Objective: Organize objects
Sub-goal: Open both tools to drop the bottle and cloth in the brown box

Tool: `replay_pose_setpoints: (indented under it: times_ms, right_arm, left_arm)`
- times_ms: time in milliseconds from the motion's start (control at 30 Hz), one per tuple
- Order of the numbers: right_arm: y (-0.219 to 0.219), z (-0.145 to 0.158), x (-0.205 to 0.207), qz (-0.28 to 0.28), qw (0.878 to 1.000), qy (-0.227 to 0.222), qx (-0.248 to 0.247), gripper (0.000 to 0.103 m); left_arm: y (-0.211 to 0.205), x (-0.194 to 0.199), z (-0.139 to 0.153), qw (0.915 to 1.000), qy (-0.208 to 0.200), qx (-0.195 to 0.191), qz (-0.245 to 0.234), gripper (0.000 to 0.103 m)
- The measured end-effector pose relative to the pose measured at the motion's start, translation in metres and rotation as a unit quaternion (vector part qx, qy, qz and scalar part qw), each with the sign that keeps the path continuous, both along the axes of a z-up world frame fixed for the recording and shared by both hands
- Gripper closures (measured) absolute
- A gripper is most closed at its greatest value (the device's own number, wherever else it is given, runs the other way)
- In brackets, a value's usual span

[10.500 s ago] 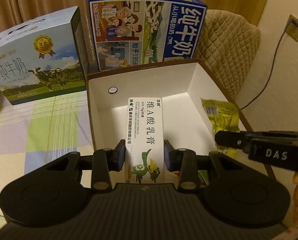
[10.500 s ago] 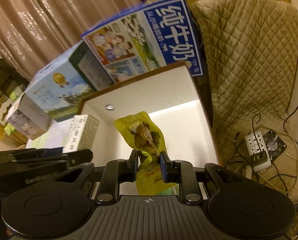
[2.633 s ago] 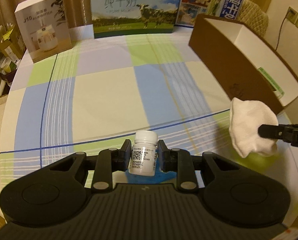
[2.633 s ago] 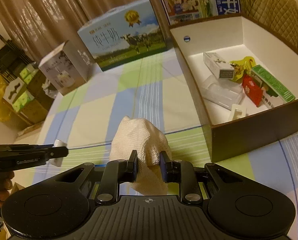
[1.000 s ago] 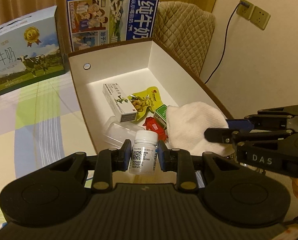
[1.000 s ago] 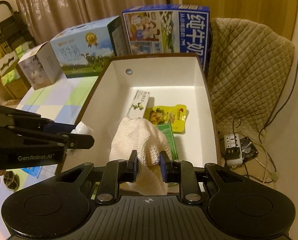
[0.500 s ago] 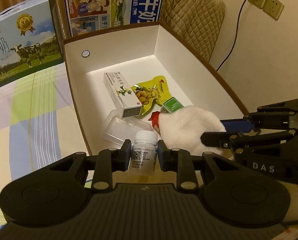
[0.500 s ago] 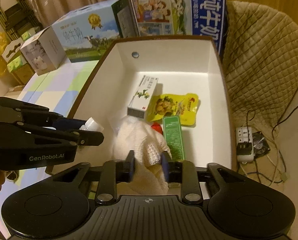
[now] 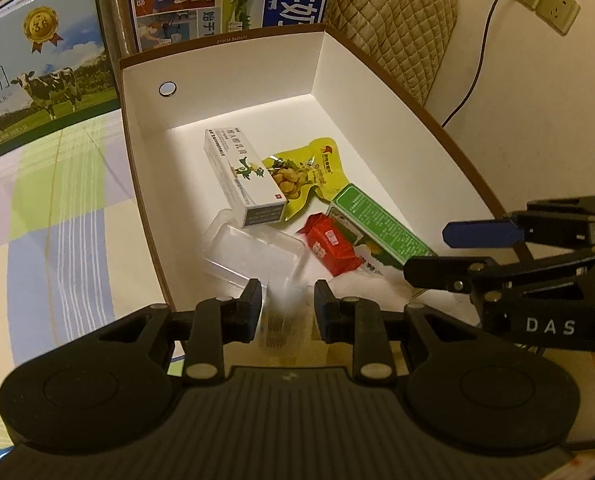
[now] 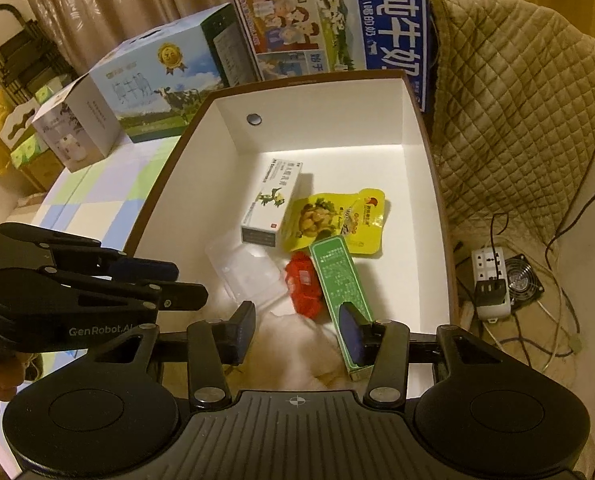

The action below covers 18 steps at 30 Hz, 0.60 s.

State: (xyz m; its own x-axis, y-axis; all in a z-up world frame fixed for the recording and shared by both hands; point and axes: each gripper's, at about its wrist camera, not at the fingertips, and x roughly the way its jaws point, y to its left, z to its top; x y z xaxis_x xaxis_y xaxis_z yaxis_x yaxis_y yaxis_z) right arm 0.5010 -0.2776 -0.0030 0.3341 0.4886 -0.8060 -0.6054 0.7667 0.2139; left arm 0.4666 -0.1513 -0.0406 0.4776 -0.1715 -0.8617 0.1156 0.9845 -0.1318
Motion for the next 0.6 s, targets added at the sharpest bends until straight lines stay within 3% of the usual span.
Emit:
replay_pose_setpoints:
  times_ms: [333, 600]
  right_arm:
    - [-0.009, 0.006, -0.007, -0.006, 1.000, 0.002, 0.002, 0.058]
    - [-0.017, 0.008, -0.016, -0.017, 1.000, 0.005, 0.000, 0.058]
  left_arm:
    - [-0.001, -0.005, 0.010, 0.9999, -0.009, 0.007, -0.006, 0.056]
    - [-0.003, -0.014, 0.018, 0.9998, -0.016, 0.005, -0.007, 0.052]
